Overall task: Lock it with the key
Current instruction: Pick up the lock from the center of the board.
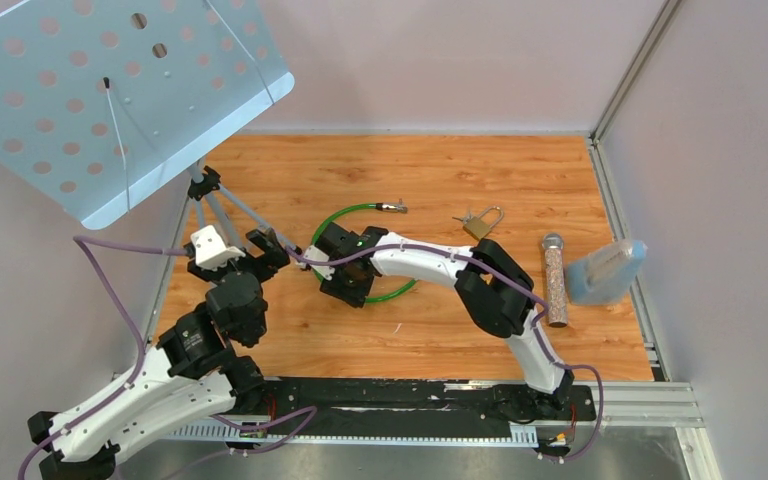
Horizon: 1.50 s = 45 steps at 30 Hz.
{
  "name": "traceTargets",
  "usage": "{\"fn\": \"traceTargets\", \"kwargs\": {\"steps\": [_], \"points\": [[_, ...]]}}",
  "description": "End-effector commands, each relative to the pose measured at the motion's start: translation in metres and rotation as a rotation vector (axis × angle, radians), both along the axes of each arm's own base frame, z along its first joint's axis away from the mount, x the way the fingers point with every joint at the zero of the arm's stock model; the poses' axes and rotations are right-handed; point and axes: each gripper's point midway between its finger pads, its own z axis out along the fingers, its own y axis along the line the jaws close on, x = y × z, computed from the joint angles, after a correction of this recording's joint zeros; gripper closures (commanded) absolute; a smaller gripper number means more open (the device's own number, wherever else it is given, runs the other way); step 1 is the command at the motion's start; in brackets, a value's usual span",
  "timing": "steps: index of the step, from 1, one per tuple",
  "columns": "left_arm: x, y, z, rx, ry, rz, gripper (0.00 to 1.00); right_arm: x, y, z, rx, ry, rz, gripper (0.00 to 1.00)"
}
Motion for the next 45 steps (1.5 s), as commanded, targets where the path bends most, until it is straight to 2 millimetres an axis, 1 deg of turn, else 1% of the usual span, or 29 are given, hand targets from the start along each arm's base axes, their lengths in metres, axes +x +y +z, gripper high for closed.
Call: {"fn": "traceTargets", "kwargs": {"steps": [1,4,6,10,11,13,15,17,21,26,27,30,33,36,37,38,39,40,41,42,43,44,45], "points": [[-0.003,0.010,0.013,-0.070,-0.050,0.050,0.07,-0.004,0.004,-0.006,-0.041,-0.004,0.023,0.59],[-0.006,0.015,0.014,-0.073,-0.058,0.056,0.11,-0.004,0.007,-0.010,-0.051,0.009,0.010,0.66],[-0.007,0.017,0.013,-0.067,-0.057,0.058,0.12,-0.004,0.007,-0.015,-0.067,0.018,0.001,0.74],[-0.009,0.019,0.010,-0.071,-0.054,0.059,0.13,0.000,0.006,-0.019,-0.090,0.011,-0.024,0.98],[-0.009,0.020,0.011,-0.073,-0.055,0.058,0.13,0.001,0.006,-0.017,-0.089,0.003,-0.030,1.00],[-0.009,0.020,0.011,-0.077,-0.056,0.058,0.13,0.005,0.007,-0.007,-0.068,-0.018,-0.046,1.00],[-0.010,0.019,0.013,-0.081,-0.059,0.051,0.13,0.013,0.009,0.010,-0.019,-0.035,-0.070,1.00],[-0.010,0.019,0.014,-0.086,-0.061,0.044,0.13,0.022,0.011,0.031,0.053,-0.056,-0.096,1.00],[-0.012,0.019,0.016,-0.132,-0.071,0.028,0.12,0.050,0.005,0.070,0.194,-0.088,-0.198,1.00],[-0.012,0.011,0.014,-0.190,-0.082,-0.014,0.12,0.056,0.002,0.114,0.392,-0.036,-0.259,1.00],[-0.012,0.010,0.013,-0.195,-0.082,-0.016,0.12,0.056,0.002,0.127,0.437,-0.033,-0.268,1.00],[-0.010,0.004,0.011,-0.201,-0.076,-0.037,0.12,0.057,-0.003,0.156,0.547,-0.007,-0.286,1.00],[-0.007,-0.008,0.007,-0.207,-0.062,-0.082,0.12,0.058,-0.009,0.184,0.655,0.048,-0.309,1.00],[-0.001,-0.029,0.004,-0.232,-0.060,-0.150,0.10,0.047,-0.015,0.209,0.759,0.107,-0.261,1.00],[0.000,-0.042,0.004,-0.254,-0.058,-0.206,0.09,0.043,-0.018,0.216,0.789,0.113,-0.240,1.00],[0.002,-0.051,0.003,-0.268,-0.052,-0.235,0.09,0.037,-0.020,0.216,0.807,0.122,-0.220,1.00],[0.003,-0.066,0.003,-0.288,-0.045,-0.295,0.09,0.033,-0.023,0.225,0.842,0.108,-0.193,1.00],[0.004,-0.073,0.004,-0.312,-0.043,-0.317,0.09,0.030,-0.025,0.226,0.854,0.110,-0.176,1.00],[0.005,-0.085,0.002,-0.323,-0.026,-0.356,0.09,0.026,-0.028,0.230,0.869,0.101,-0.161,1.00],[0.006,-0.091,0.004,-0.362,-0.023,-0.368,0.09,0.023,-0.030,0.230,0.877,0.099,-0.150,1.00],[0.007,-0.102,0.001,-0.368,-0.002,-0.401,0.08,0.021,-0.032,0.230,0.883,0.101,-0.140,1.00],[0.007,-0.109,0.005,-0.392,0.000,-0.421,0.08,0.019,-0.034,0.229,0.885,0.103,-0.133,1.00],[0.008,-0.121,0.003,-0.398,0.019,-0.460,0.08,0.016,-0.036,0.230,0.890,0.104,-0.124,1.00]]}}
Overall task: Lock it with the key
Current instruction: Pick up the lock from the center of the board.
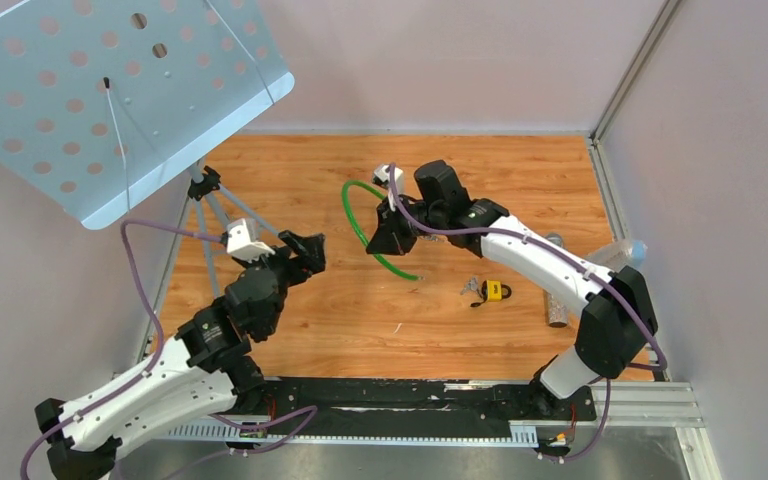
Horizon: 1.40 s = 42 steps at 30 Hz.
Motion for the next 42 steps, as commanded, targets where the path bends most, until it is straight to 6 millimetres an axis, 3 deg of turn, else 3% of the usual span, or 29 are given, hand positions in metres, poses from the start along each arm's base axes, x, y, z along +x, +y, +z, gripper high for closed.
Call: {"fn": "traceTargets", "kwargs": {"steps": [1,6,17,29,31,34,38,42], "points": [[0.002,-0.049,0.023,-0.192,0.003,-0.159,0.08,-0.015,0.005,0.047,0.174,-0.115,0.109,1.00],[0.006,-0.086,0.018,-0.275,0.072,-0.271,0.07,-0.034,-0.006,0.052,0.218,-0.144,0.179,1.00],[0.024,-0.117,0.007,-0.399,0.128,-0.346,0.13,-0.051,-0.013,0.046,0.242,-0.150,0.235,1.00],[0.024,-0.147,0.005,-0.546,0.199,-0.457,0.50,-0.039,-0.014,0.038,0.212,-0.180,0.176,1.00],[0.023,-0.151,0.006,-0.576,0.212,-0.468,0.63,-0.038,-0.015,0.039,0.216,-0.167,0.151,1.00],[0.025,-0.155,0.007,-0.595,0.232,-0.468,0.97,-0.033,-0.019,0.041,0.211,-0.166,0.090,1.00],[0.034,-0.157,0.017,-0.603,0.222,-0.443,1.00,-0.030,-0.027,0.044,0.205,-0.166,0.012,0.99],[0.046,-0.159,0.033,-0.637,0.198,-0.402,1.00,-0.026,-0.039,0.046,0.210,-0.195,-0.084,0.58]]}}
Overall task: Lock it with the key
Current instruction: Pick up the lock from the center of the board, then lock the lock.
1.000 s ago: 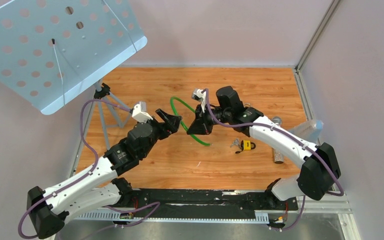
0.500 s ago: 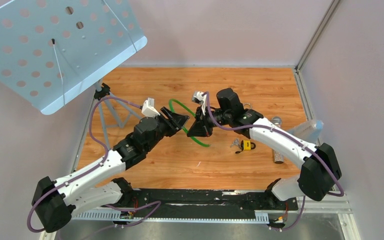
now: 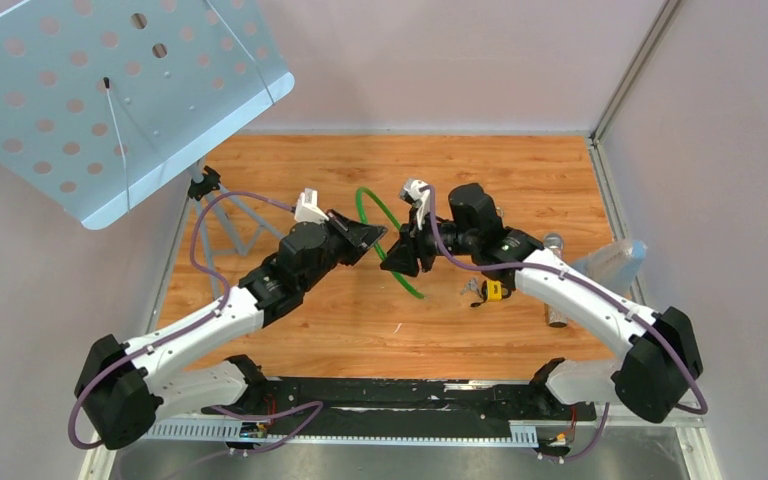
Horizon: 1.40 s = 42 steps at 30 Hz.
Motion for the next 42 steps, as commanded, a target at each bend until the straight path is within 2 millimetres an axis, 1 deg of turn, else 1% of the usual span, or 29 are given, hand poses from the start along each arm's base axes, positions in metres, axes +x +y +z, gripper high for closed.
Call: {"fn": "traceTargets", "kwargs": {"steps": [1,2,3,4,5,8,12,15,17,20,21,24,27,28,31,32,33,34,35,36,37,38,39,40,41,42], "points": [[0.014,-0.006,0.057,-0.131,-0.062,0.048,1.00,0.016,-0.012,0.035,0.095,-0.139,-0.145,0.50],[0.017,-0.007,0.058,-0.133,-0.060,0.059,1.00,0.015,-0.017,0.036,0.105,-0.156,-0.170,0.45],[0.019,-0.007,0.064,-0.147,-0.063,0.068,1.00,0.013,-0.022,0.032,0.110,-0.170,-0.189,0.42],[0.021,-0.009,0.064,-0.152,-0.056,0.072,1.00,0.012,-0.028,0.031,0.114,-0.186,-0.208,0.40],[0.023,-0.009,0.070,-0.163,-0.061,0.076,1.00,0.012,-0.031,0.035,0.132,-0.215,-0.222,0.39],[0.027,-0.014,0.072,-0.184,-0.044,0.078,1.00,0.008,-0.042,0.032,0.135,-0.264,-0.260,0.39],[0.029,-0.022,0.077,-0.201,-0.035,0.060,1.00,0.014,-0.058,0.018,0.094,-0.323,-0.332,0.41],[0.029,-0.024,0.076,-0.198,-0.027,0.055,1.00,0.014,-0.066,0.007,0.053,-0.357,-0.342,0.46],[0.030,-0.023,0.075,-0.195,-0.025,0.059,1.00,0.011,-0.067,0.002,0.039,-0.357,-0.334,0.49],[0.031,-0.020,0.075,-0.190,-0.021,0.077,1.00,0.005,-0.062,-0.005,0.020,-0.379,-0.303,0.55],[0.031,-0.018,0.076,-0.189,-0.023,0.085,1.00,0.006,-0.061,-0.010,0.000,-0.386,-0.313,0.58],[0.031,-0.015,0.079,-0.188,-0.036,0.096,1.00,0.007,-0.056,-0.023,-0.050,-0.391,-0.308,0.58],[0.030,-0.010,0.082,-0.195,-0.046,0.107,1.00,0.011,-0.051,-0.028,-0.081,-0.390,-0.307,0.61],[0.029,-0.010,0.081,-0.193,-0.045,0.107,1.00,0.011,-0.049,-0.029,-0.087,-0.392,-0.307,0.65],[0.028,-0.008,0.082,-0.194,-0.047,0.110,1.00,0.018,-0.048,-0.022,-0.087,-0.404,-0.334,0.87],[0.027,-0.007,0.084,-0.200,-0.057,0.108,0.96,0.019,-0.048,-0.016,-0.076,-0.411,-0.341,0.94],[0.027,-0.007,0.085,-0.197,-0.076,0.105,0.91,0.018,-0.047,-0.007,-0.058,-0.419,-0.338,0.98],[0.025,-0.007,0.091,-0.218,-0.112,0.093,0.71,0.016,-0.046,0.004,-0.029,-0.431,-0.334,1.00],[0.024,-0.007,0.092,-0.193,-0.153,0.081,0.58,0.014,-0.046,0.016,0.000,-0.443,-0.334,1.00],[0.021,-0.006,0.095,-0.197,-0.193,0.066,0.37,0.012,-0.046,0.029,0.028,-0.454,-0.332,1.00],[0.020,-0.005,0.088,-0.149,-0.221,0.055,0.23,0.010,-0.047,0.041,0.054,-0.464,-0.331,1.00],[0.016,-0.004,0.091,-0.140,-0.248,0.041,0.19,0.009,-0.048,0.054,0.079,-0.472,-0.336,1.00],[0.015,-0.003,0.082,-0.083,-0.275,0.029,0.13,0.008,-0.049,0.064,0.099,-0.478,-0.344,1.00],[0.011,-0.002,0.082,-0.065,-0.296,0.009,0.11,0.007,-0.050,0.076,0.123,-0.485,-0.352,1.00],[0.009,-0.001,0.073,-0.005,-0.322,-0.008,0.08,0.008,-0.051,0.087,0.145,-0.492,-0.364,1.00],[0.005,0.000,0.072,0.015,-0.341,-0.029,0.07,0.007,-0.053,0.092,0.147,-0.482,-0.371,1.00]]}}
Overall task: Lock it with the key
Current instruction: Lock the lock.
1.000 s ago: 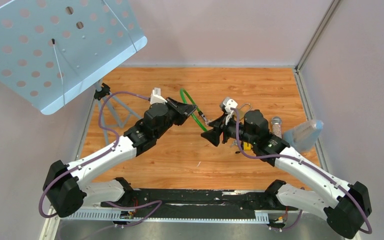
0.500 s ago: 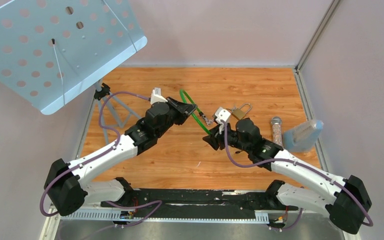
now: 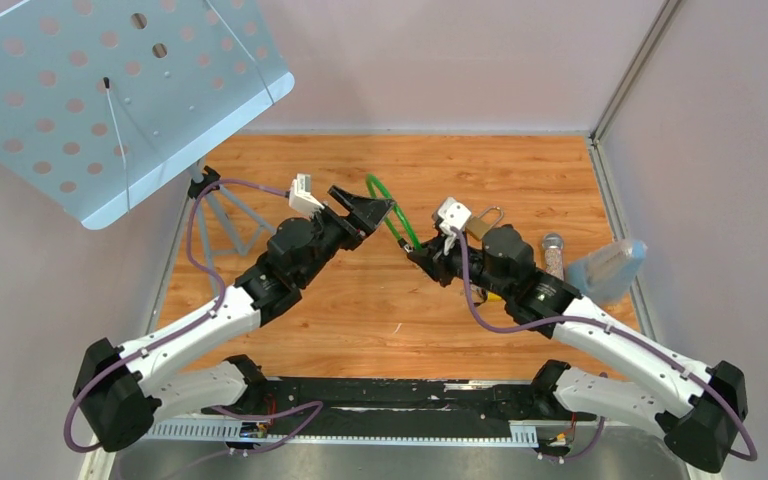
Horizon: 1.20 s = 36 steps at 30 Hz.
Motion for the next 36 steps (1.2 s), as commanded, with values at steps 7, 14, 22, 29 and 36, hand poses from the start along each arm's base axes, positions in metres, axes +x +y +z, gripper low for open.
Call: {"fn": "traceTargets", "kwargs": {"steps": [7,14,22,29,36], "points": [[-0.027,0.016,-0.015,0.332,-0.326,-0.112,0.05,-0.002,0.001,0.134,0.270,-0.103,-0.016,1.00],[-0.019,0.023,-0.029,0.497,-0.332,-0.104,0.06,-0.019,0.001,0.179,0.340,-0.146,0.054,1.00],[0.009,0.012,-0.043,0.479,-0.231,-0.042,0.07,-0.035,-0.001,0.206,0.398,-0.158,0.114,1.00],[0.031,0.014,-0.056,0.489,-0.184,0.041,0.13,-0.042,-0.006,0.222,0.432,-0.166,0.123,1.00],[0.039,-0.002,-0.063,0.437,-0.160,0.027,0.22,-0.055,-0.010,0.234,0.455,-0.185,0.171,1.00]]}}
